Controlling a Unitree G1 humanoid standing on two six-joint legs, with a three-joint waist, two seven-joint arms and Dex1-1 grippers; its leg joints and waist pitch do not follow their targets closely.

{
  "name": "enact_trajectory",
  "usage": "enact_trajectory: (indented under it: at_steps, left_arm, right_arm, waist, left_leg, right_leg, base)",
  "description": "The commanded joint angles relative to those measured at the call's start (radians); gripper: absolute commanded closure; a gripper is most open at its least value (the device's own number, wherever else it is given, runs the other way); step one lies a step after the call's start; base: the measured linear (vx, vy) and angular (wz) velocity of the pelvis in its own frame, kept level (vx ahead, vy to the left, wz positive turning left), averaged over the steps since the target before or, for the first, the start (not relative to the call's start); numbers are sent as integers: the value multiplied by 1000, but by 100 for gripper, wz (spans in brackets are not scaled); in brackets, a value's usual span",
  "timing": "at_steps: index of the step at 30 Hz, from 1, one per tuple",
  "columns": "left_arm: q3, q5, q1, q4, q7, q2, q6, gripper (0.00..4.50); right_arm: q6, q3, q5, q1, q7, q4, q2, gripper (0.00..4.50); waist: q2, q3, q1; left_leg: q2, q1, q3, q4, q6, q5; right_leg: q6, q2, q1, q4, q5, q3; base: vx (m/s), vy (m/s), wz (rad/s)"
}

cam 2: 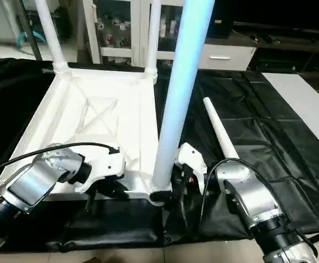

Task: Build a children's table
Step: Rotate leg to tighten

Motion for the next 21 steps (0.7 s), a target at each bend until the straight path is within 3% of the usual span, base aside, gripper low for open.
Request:
enact_trajectory:
  at_steps: [1, 6, 14, 21]
  left_arm:
    - [-86, 16, 26, 17, -31, -4, 14, 450]
    - [-83, 20, 30, 13, -32, -1, 20, 450]
    - [-85, 24, 29, 13, -36, 2, 23, 450]
    - [-88, 30, 28, 13, -43, 4, 25, 450]
  right_arm:
    - [-4, 20, -2, -16, 13, -13, -4, 41]
    - [-6, 23, -5, -20, 27, -8, -5, 99]
    - [-9, 28, -13, -18, 46, -4, -8, 171]
    - [-7, 34, -18, -8, 61, -10, -15, 190]
  waist:
    - [0, -51, -4]
    - [0, -50, -6]
    - [2, -51, -6]
    - [1, -52, -5]
  left_leg:
    - [87, 17, -43, -81, -17, -276]
    - [87, 18, -44, -81, -24, -305]
    - [87, 18, -44, -81, -23, -296]
    - [87, 18, -44, -80, -23, -297]
  right_leg:
    - [-206, -85, 20, -61, -299, 62]
    - [-194, -86, 19, -66, -344, 62]
    - [-198, -84, 19, -64, -327, 61]
    - [-200, -85, 20, -64, -326, 61]
  base:
    - [0, 0, 0]
    - [0, 0, 0]
    - [0, 0, 0]
    - [0, 0, 0]
